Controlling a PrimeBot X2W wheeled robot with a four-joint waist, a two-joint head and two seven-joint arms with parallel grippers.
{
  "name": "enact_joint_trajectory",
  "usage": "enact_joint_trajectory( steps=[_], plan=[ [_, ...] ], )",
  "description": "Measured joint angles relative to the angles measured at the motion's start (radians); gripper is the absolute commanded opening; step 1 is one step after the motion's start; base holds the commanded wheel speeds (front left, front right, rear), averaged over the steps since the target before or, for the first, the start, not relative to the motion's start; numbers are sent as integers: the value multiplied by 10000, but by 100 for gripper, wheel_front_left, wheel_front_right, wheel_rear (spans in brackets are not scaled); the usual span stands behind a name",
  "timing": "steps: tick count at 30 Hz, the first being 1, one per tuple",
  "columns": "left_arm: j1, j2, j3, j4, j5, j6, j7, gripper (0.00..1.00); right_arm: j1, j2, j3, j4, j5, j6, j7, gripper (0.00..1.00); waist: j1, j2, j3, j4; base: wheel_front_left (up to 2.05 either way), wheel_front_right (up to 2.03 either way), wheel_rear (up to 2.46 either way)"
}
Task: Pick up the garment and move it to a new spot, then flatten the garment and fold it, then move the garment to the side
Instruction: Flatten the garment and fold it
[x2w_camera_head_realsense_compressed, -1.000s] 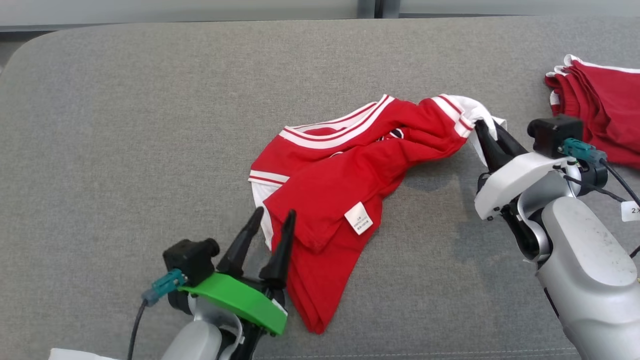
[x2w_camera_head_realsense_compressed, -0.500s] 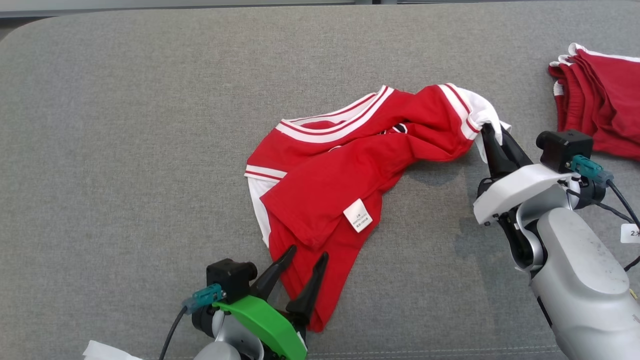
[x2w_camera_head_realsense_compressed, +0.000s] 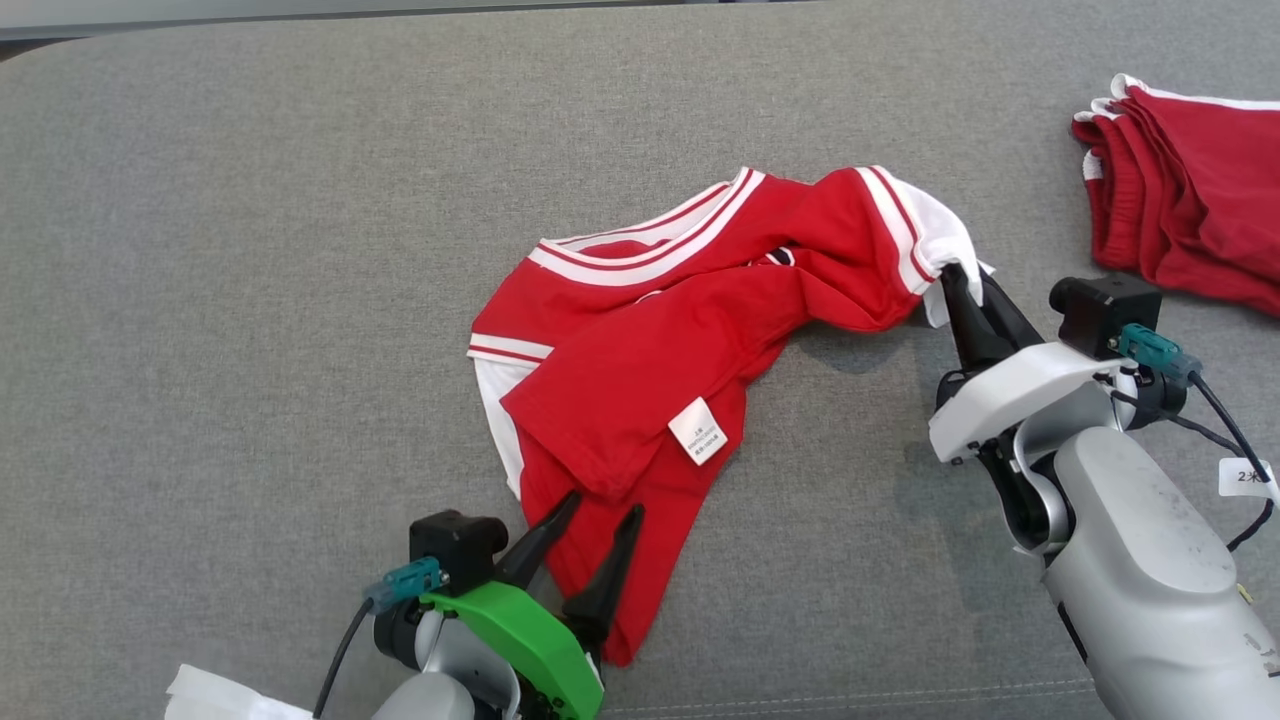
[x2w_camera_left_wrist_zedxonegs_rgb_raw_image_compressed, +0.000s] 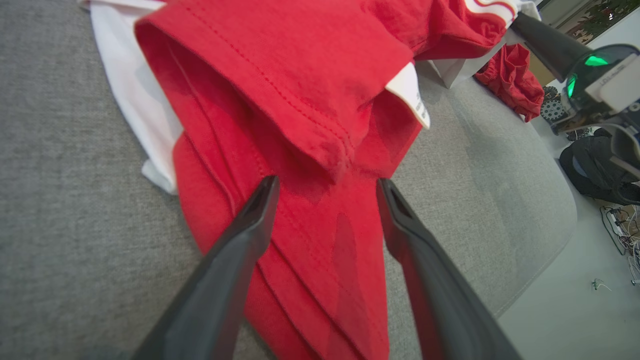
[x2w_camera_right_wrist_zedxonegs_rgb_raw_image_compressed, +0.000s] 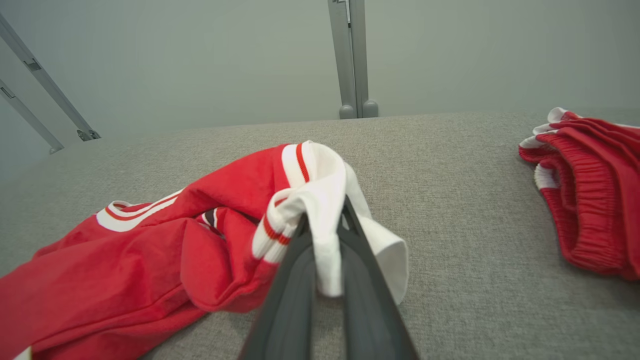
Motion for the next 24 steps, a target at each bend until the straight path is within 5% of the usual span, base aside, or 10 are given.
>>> enact_joint_trajectory(
  steps=[6,7,11,24],
  plan=[
    [-271,-12,-6,46,0,0,-115,100,-12,8,2,128,0,36,-38,0,0,0,7,-74,0,0,0],
    [-314,-12,-15,50,0,0,-132,88,-15,10,2,155,0,54,-40,0,0,0,6,-86,0,0,0],
    [-420,-21,-94,100,0,0,-184,0,-19,25,0,247,0,79,-111,0,0,0,-10,-121,0,0,0],
    [-524,-23,339,-90,107,58,-963,0,5,46,17,748,0,165,-199,0,0,0,-171,-73,0,0,0]
  ],
)
